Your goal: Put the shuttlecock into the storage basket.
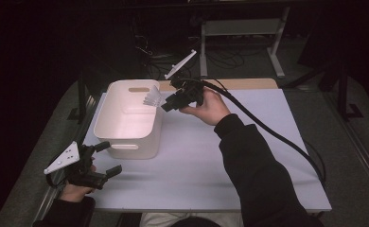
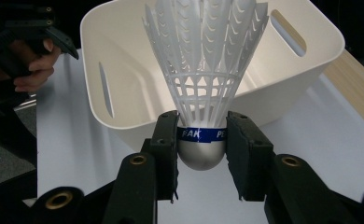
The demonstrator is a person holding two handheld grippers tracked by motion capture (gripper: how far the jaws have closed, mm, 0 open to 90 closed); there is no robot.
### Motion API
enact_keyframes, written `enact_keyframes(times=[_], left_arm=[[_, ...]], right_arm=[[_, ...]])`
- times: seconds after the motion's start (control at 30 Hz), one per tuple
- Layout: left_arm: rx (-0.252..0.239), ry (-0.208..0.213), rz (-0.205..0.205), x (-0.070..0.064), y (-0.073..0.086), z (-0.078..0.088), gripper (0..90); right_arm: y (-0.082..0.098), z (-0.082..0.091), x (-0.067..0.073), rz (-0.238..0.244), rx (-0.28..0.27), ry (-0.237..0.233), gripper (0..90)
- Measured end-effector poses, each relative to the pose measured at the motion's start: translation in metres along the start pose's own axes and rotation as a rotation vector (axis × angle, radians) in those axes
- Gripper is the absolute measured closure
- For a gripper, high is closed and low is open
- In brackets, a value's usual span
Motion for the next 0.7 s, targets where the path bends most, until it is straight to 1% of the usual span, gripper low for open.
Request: enact_keyframes(times=[0.1,0.2,0.37,0.7], left_arm=[[-0.001,0.0,-0.001,0.0,0.0,0.0,0.0],[0.0,0.001,-0.001,0.0,0.0,0.0,0.0],[-0.004,0.0,0.0,0.0,0.0,0.0,0.0],[-0.004,0.003,0.0,0.0,0.0,0.0,0.0]], right_arm=[[-0.004,-0.004,0.003,0.0,-0.007,-0.012,64.2],[-0.006,-0.008,0.004,0.006,0.004,-0.014,64.2],[-0.013,-0.015,0.01,0.026,0.005,-0.027,64.2],[-0.022,-0.028,0.018,0.044,0.02,-0.045,64.2]])
Point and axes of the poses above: each handheld gripper's, and its own axes: z roughly backward along the jaws, y roughly out of its underside, x roughly to its left, the point moved 9 cm from there along -z, roughly forward along the jaws, and after that the axes turned 4 degrees about -y, right-handed, at the moved point
